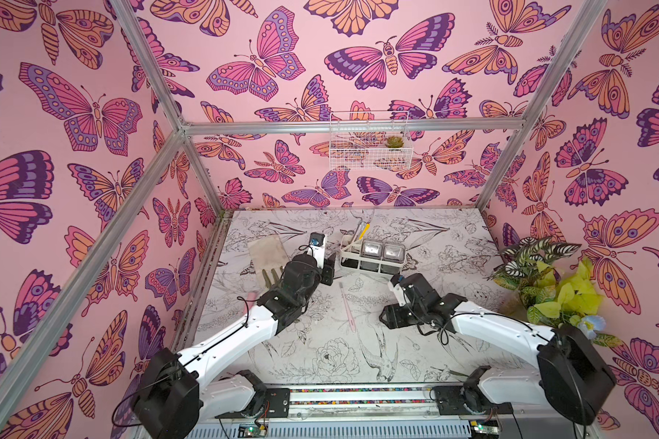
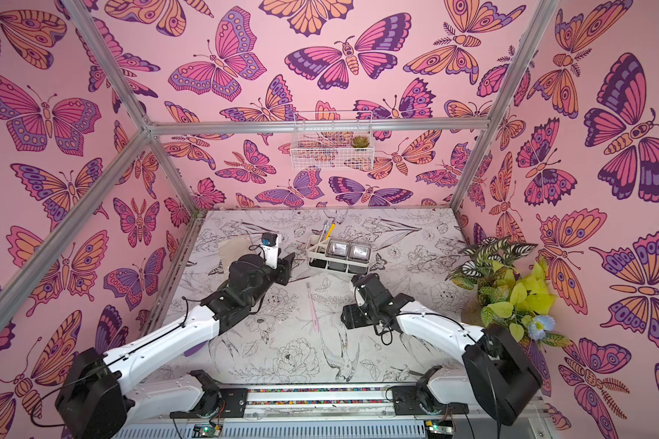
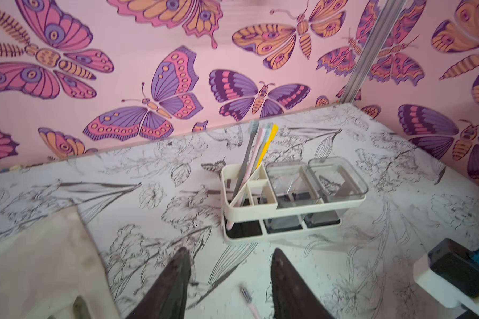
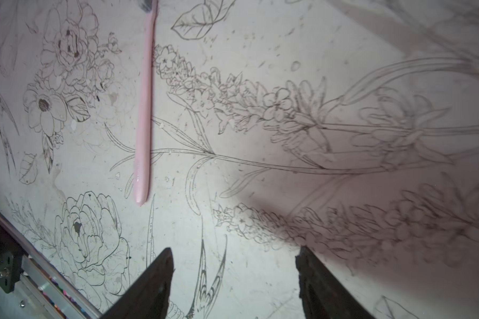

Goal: Place the toothbrush into the toothbrush holder
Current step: Pick up the toothbrush from the center of the board.

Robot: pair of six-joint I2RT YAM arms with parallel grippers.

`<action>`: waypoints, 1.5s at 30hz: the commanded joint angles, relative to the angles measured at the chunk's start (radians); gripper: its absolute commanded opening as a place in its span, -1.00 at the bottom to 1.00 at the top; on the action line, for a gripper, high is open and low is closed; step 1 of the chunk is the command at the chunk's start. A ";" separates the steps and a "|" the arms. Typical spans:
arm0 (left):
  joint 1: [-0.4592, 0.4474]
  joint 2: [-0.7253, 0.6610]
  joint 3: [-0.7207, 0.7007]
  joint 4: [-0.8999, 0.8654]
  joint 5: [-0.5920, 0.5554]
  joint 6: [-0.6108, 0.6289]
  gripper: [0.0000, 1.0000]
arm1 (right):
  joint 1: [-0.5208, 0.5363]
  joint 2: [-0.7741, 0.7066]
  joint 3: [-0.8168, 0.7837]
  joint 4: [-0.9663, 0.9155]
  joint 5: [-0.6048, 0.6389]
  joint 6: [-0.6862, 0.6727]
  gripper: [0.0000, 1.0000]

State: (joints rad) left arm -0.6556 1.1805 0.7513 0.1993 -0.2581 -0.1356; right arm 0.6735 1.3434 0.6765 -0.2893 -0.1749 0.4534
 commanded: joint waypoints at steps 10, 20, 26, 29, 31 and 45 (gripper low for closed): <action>-0.005 -0.128 -0.160 -0.151 -0.031 -0.168 0.00 | 0.120 0.220 0.201 0.079 0.074 0.022 0.23; -0.003 -0.169 -0.258 -0.141 -0.079 -0.108 0.05 | 0.177 0.396 0.302 0.044 0.148 0.043 0.09; -0.003 -0.136 -0.254 -0.135 -0.107 -0.115 0.07 | 0.230 0.466 0.364 0.041 0.166 0.041 0.05; -0.002 -0.118 -0.252 -0.136 -0.117 -0.119 0.09 | 0.253 0.504 0.401 0.010 0.176 0.036 0.03; -0.001 -0.111 -0.248 -0.137 -0.120 -0.114 0.10 | 0.255 0.514 0.405 0.002 0.172 0.041 0.01; 0.008 -0.145 -0.260 -0.143 -0.132 -0.138 0.17 | 0.281 0.575 0.411 -0.146 0.335 0.087 -0.31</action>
State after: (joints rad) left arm -0.6544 1.0504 0.4995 0.0551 -0.3744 -0.2668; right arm 0.9447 1.8545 1.0943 -0.3027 0.1005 0.5213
